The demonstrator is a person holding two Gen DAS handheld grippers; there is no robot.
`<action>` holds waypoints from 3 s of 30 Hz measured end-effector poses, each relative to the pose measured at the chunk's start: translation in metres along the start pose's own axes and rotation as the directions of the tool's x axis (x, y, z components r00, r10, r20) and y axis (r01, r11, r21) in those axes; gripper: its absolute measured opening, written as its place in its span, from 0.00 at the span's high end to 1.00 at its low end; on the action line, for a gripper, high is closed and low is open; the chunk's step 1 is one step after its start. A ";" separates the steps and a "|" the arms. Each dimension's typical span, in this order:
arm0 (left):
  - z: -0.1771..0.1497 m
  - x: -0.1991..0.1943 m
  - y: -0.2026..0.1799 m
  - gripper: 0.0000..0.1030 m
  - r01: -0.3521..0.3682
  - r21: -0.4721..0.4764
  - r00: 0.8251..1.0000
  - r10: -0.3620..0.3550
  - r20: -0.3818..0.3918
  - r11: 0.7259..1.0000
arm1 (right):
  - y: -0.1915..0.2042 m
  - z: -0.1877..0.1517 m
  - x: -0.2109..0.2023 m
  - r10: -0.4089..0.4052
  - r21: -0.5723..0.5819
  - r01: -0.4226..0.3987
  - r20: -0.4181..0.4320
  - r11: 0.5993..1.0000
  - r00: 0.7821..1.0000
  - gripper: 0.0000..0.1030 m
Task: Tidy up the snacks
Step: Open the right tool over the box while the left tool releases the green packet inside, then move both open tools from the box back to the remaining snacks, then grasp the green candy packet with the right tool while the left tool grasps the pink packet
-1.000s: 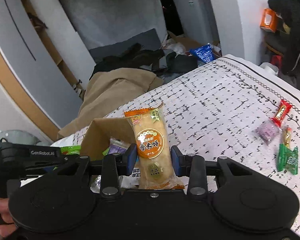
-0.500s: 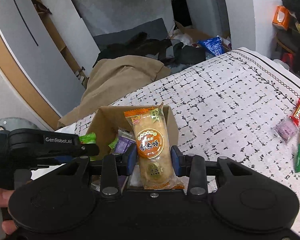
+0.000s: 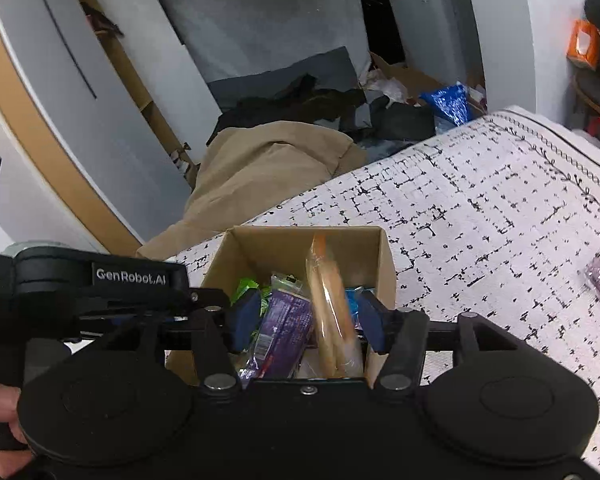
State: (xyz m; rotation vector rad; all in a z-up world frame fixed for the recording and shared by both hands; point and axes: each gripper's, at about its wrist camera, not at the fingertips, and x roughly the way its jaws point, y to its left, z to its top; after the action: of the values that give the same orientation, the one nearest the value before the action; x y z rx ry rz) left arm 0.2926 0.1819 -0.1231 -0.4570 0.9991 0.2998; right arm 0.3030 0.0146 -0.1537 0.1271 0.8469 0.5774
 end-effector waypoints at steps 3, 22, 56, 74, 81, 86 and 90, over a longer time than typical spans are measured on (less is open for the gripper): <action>-0.005 -0.006 0.001 0.27 -0.007 -0.011 1.000 0.007 0.007 1.000 | -0.003 -0.001 -0.007 -0.008 0.010 0.008 0.002 1.000 1.000 0.44; -0.034 -0.046 -0.031 0.12 -0.028 0.052 0.999 0.026 0.031 0.998 | -0.040 -0.003 -0.078 -0.059 0.068 0.055 0.058 0.996 0.997 0.04; -0.084 -0.021 -0.174 0.00 0.050 0.194 0.998 -0.058 0.038 0.980 | -0.173 -0.026 -0.136 -0.240 0.294 0.199 0.109 0.935 0.965 0.01; -0.091 0.030 -0.221 0.01 0.067 0.211 0.998 -0.062 -0.033 0.975 | -0.233 -0.034 -0.120 -0.291 0.435 0.244 0.044 0.867 0.956 0.09; -0.090 0.055 -0.235 0.03 0.111 0.221 0.993 -0.099 -0.063 0.969 | -0.250 -0.041 -0.099 -0.301 0.460 0.276 -0.019 0.844 0.953 0.13; -0.088 0.077 -0.240 0.07 0.120 0.233 0.992 -0.105 -0.076 0.965 | -0.260 -0.046 -0.083 -0.303 0.475 0.298 -0.067 0.828 0.951 0.14; -0.087 0.094 -0.246 0.13 0.135 0.253 0.989 -0.115 -0.092 0.958 | -0.264 -0.047 -0.068 -0.292 0.478 0.302 -0.098 0.825 0.951 0.16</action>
State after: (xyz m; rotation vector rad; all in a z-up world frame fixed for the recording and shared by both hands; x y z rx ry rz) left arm 0.3861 -0.0712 -0.1871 -0.2936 1.0628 0.0365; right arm 0.3467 -0.2486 -0.2263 0.4443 0.9978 0.0570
